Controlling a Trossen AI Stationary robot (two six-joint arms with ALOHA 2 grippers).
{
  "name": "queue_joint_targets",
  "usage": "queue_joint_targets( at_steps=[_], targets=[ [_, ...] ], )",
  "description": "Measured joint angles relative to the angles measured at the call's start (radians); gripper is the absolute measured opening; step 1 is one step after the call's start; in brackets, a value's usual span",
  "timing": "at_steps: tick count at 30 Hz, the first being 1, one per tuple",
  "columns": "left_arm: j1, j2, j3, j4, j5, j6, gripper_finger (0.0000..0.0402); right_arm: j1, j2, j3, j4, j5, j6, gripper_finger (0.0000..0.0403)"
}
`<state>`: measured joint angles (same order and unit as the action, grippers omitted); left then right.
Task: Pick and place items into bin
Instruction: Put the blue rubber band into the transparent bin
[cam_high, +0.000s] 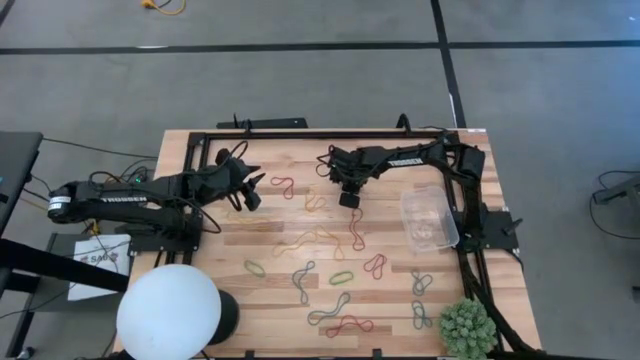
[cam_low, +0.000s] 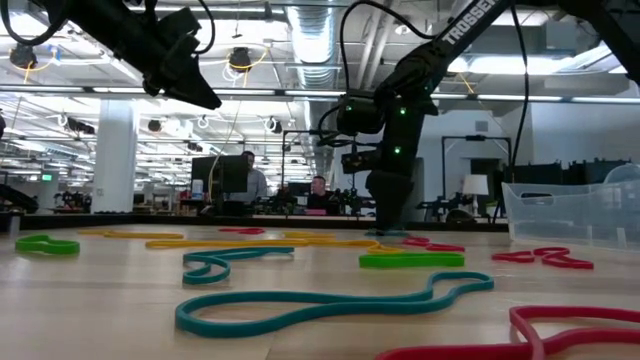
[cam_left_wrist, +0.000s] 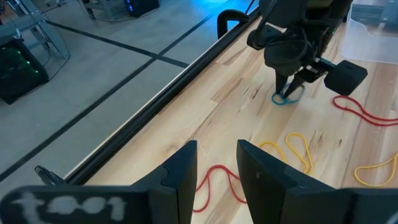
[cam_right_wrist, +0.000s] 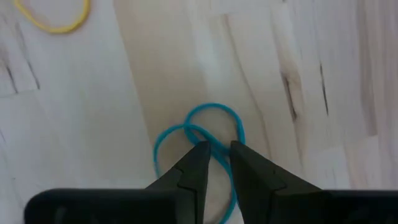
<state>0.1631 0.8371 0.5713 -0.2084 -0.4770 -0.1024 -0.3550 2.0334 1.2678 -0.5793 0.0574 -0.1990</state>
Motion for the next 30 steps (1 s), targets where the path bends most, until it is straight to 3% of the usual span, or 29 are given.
queue_joint_targets(
  at_steps=[6, 16, 19, 24, 30],
  targets=[
    [0.000, 0.000, 0.000, -0.003, 0.000, 0.000, 0.0104, 0.001, -0.065, -0.012, 0.005, -0.006, 0.098, 0.0007],
    [0.000, 0.000, 0.000, -0.008, 0.002, -0.009, 0.0104, 0.066, -0.367, -0.009, -0.213, 0.018, 0.267, 0.0001],
    [0.000, 0.000, 0.000, -0.008, 0.002, -0.011, 0.0104, 0.086, -0.438, -0.017, -0.208, 0.023, 0.277, 0.0003],
    [0.000, 0.000, 0.000, -0.008, 0.002, -0.019, 0.0104, 0.095, -0.425, -0.035, -0.101, 0.022, 0.277, 0.0004],
    [0.000, 0.000, 0.000, -0.007, 0.003, -0.026, 0.0104, 0.082, -0.263, -0.036, -0.116, 0.022, 0.168, 0.0027]
  ],
)
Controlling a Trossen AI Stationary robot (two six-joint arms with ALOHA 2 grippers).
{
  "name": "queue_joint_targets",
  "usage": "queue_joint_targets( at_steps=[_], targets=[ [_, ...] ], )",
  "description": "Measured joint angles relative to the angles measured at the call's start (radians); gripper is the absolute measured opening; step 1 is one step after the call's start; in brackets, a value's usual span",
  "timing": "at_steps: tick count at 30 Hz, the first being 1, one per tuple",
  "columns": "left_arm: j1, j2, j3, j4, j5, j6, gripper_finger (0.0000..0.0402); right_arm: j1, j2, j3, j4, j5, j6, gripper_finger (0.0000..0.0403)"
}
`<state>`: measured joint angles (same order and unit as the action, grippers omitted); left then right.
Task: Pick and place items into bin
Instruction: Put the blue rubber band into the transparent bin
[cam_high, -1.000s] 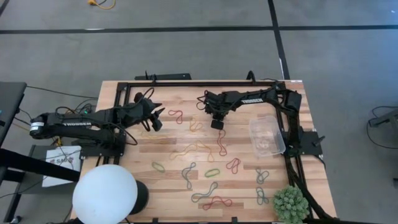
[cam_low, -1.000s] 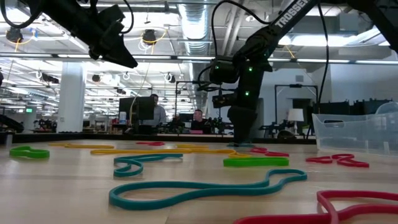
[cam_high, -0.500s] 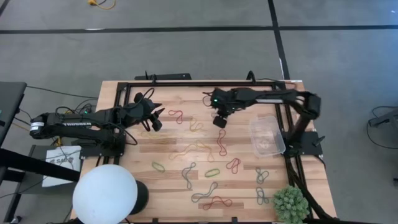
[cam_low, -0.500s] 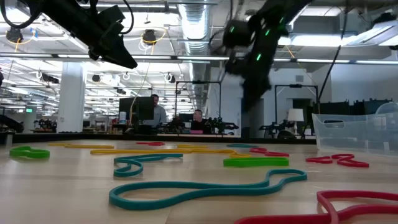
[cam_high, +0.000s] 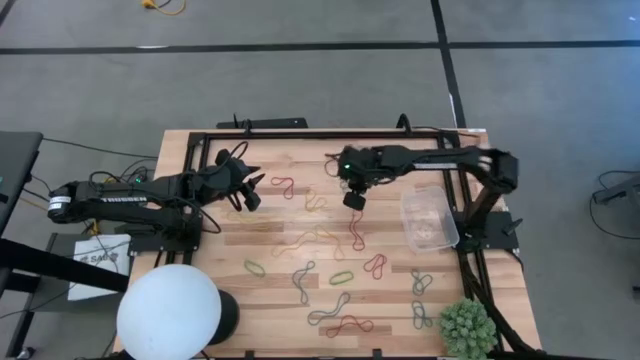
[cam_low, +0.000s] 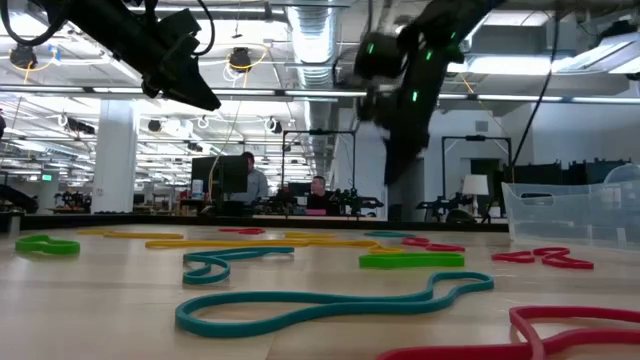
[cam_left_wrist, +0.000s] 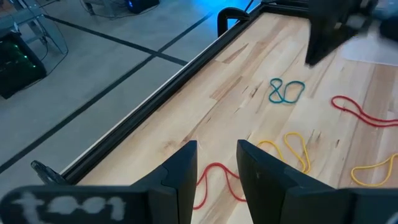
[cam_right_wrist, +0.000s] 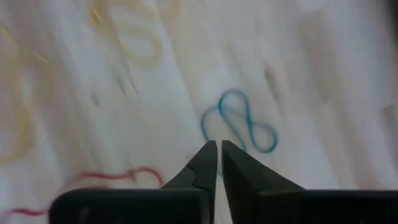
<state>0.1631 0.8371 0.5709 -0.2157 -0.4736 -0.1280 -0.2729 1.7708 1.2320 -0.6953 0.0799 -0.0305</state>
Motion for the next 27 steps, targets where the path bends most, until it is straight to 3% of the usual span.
queue_joint_targets(
  at_steps=[8, 15, 27],
  targets=[
    [0.000, 0.000, 0.000, 0.000, 0.001, 0.000, 0.0104, 0.017, 0.187, 0.047, -0.011, 0.005, -0.133, 0.0084],
    [0.000, 0.000, 0.000, -0.003, 0.001, 0.000, 0.0104, -0.009, 0.230, 0.163, -0.097, 0.138, -0.208, 0.0109],
    [0.000, 0.000, 0.000, -0.016, 0.000, 0.000, 0.0104, -0.090, 0.233, 0.182, -0.080, -0.028, -0.297, 0.0167]
  ],
)
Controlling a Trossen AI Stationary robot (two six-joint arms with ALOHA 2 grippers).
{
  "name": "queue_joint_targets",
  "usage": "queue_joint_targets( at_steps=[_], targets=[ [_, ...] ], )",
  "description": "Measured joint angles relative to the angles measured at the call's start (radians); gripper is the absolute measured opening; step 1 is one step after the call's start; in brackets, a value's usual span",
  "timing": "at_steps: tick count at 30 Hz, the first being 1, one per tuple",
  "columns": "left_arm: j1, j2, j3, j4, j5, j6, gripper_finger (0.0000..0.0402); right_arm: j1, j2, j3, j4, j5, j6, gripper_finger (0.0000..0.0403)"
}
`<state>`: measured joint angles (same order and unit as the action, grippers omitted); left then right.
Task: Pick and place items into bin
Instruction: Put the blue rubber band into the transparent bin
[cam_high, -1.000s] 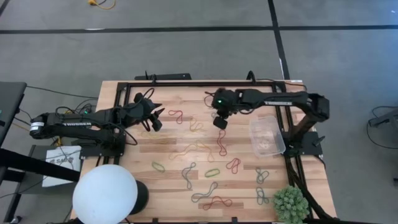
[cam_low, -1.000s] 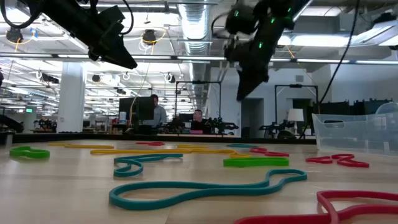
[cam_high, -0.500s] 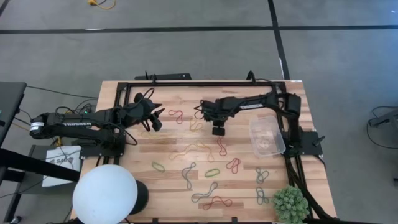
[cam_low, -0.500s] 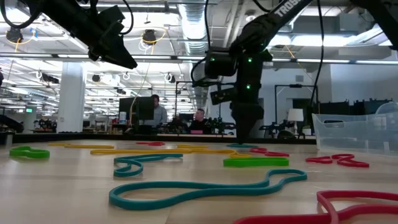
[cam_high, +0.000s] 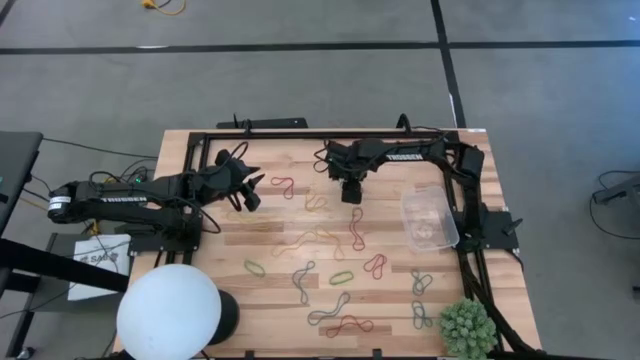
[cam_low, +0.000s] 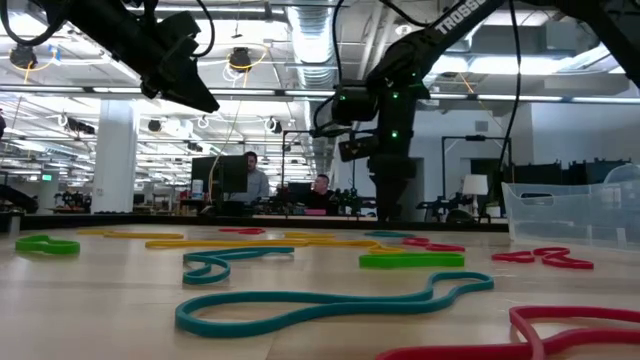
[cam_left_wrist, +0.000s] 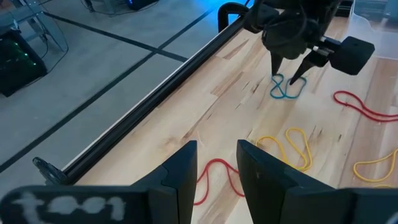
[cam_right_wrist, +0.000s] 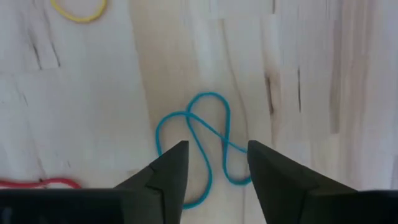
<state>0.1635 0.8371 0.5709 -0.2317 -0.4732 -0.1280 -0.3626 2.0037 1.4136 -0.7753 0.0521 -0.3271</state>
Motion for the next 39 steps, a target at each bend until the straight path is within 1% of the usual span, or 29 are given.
queue_joint_targets(
  at_steps=[5, 9, 12, 19, 21, 24, 28, 31, 32, 34, 36, 38, 39],
  targets=[
    [0.000, 0.000, 0.000, 0.000, 0.000, 0.000, 0.0104, 0.003, 0.010, 0.002, 0.034, -0.005, -0.084, 0.0191],
    [0.000, 0.000, 0.000, -0.005, 0.000, 0.000, 0.0104, 0.000, 0.049, 0.001, 0.027, -0.054, -0.093, 0.0201],
    [0.000, 0.000, 0.000, -0.006, 0.000, 0.000, 0.0104, -0.005, 0.072, 0.005, 0.029, -0.033, -0.093, 0.0203],
    [0.000, 0.000, 0.000, -0.006, 0.000, 0.000, 0.0104, -0.032, 0.101, 0.007, 0.021, -0.053, -0.096, 0.0193],
    [0.000, 0.000, 0.000, -0.006, 0.000, 0.000, 0.0104, -0.033, 0.101, 0.006, 0.019, -0.052, -0.074, 0.0182],
    [0.000, 0.000, 0.000, -0.006, 0.000, 0.000, 0.0104, -0.037, 0.102, 0.006, 0.020, -0.079, -0.033, 0.0150],
    [0.000, 0.000, 0.000, -0.006, 0.000, 0.000, 0.0104, -0.035, 0.103, 0.005, 0.032, -0.110, -0.002, 0.0080],
    [0.000, 0.000, 0.000, -0.006, 0.000, 0.000, 0.0104, -0.020, 0.093, 0.003, 0.031, -0.093, 0.021, 0.0021],
    [0.000, 0.000, 0.000, -0.006, 0.000, 0.000, 0.0104, -0.017, 0.084, 0.003, 0.024, -0.097, 0.034, 0.0011],
    [0.000, 0.000, 0.000, -0.007, 0.000, 0.000, 0.0104, -0.004, 0.060, -0.001, 0.005, -0.085, 0.078, 0.0010],
    [0.000, 0.000, 0.000, -0.012, 0.000, 0.000, 0.0104, 0.011, 0.015, -0.009, -0.068, -0.086, 0.128, 0.0012],
    [0.000, 0.000, 0.000, -0.016, 0.000, 0.000, 0.0104, 0.025, -0.051, -0.004, -0.103, -0.084, 0.162, 0.0005],
    [0.000, 0.000, 0.000, -0.016, 0.000, 0.000, 0.0104, 0.034, -0.092, -0.003, -0.150, -0.084, 0.177, 0.0003]
  ],
)
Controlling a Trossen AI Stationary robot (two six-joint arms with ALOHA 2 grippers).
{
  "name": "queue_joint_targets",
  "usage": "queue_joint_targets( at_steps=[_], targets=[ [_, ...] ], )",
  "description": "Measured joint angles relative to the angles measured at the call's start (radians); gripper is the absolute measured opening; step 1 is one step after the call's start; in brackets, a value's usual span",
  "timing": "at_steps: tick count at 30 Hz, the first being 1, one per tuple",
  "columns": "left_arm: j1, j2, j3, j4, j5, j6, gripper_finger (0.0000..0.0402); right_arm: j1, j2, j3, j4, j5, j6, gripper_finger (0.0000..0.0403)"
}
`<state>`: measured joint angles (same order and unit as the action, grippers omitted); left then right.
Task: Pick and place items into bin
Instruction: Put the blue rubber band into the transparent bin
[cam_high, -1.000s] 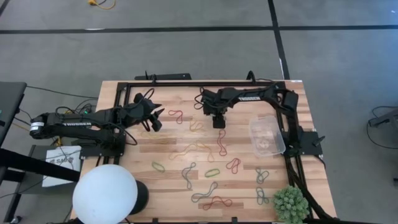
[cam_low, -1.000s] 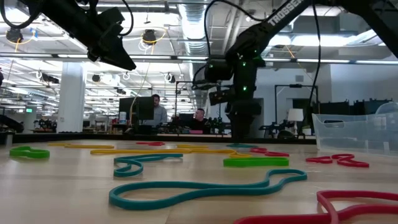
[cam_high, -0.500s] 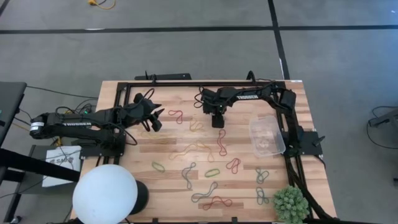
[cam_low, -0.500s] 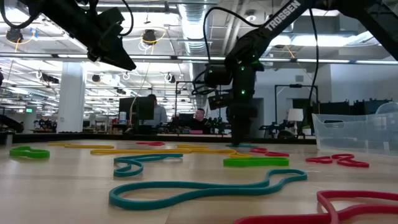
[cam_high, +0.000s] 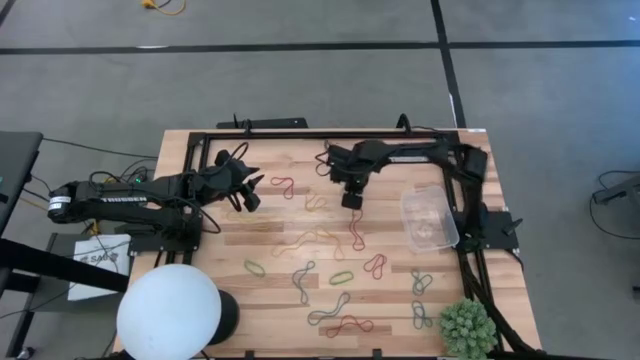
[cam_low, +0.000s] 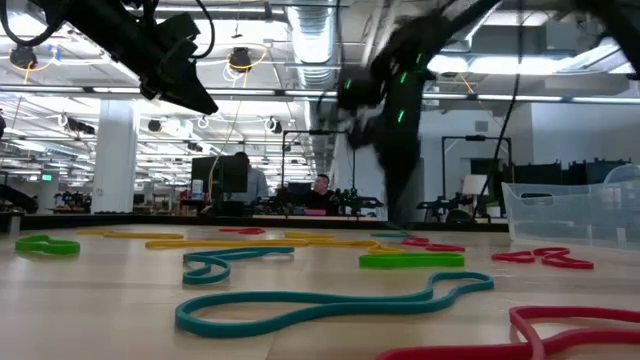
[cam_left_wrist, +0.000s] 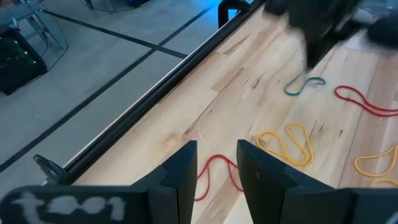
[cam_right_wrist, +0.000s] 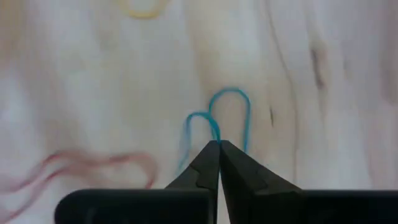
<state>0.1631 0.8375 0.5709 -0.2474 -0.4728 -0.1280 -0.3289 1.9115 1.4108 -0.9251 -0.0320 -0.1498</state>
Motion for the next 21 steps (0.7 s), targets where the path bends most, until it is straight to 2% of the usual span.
queue_joint_targets(
  at_steps=[8, 12, 18, 21],
  targets=[
    [-0.001, 0.000, 0.000, -0.003, 0.012, 0.000, 0.0104, 0.104, -0.308, 0.001, -0.299, 0.009, 0.211, 0.0002],
    [-0.001, 0.000, 0.000, -0.003, 0.017, 0.000, 0.0104, 0.166, -0.433, 0.001, -0.426, 0.058, 0.343, 0.0001],
    [-0.001, 0.000, 0.000, -0.003, 0.020, 0.000, 0.0104, 0.239, -0.550, -0.001, -0.644, 0.185, 0.582, 0.0001],
    [-0.001, 0.000, 0.000, -0.003, 0.020, 0.000, 0.0104, 0.241, -0.599, -0.068, -0.631, 0.210, 0.627, 0.0001]
  ],
)
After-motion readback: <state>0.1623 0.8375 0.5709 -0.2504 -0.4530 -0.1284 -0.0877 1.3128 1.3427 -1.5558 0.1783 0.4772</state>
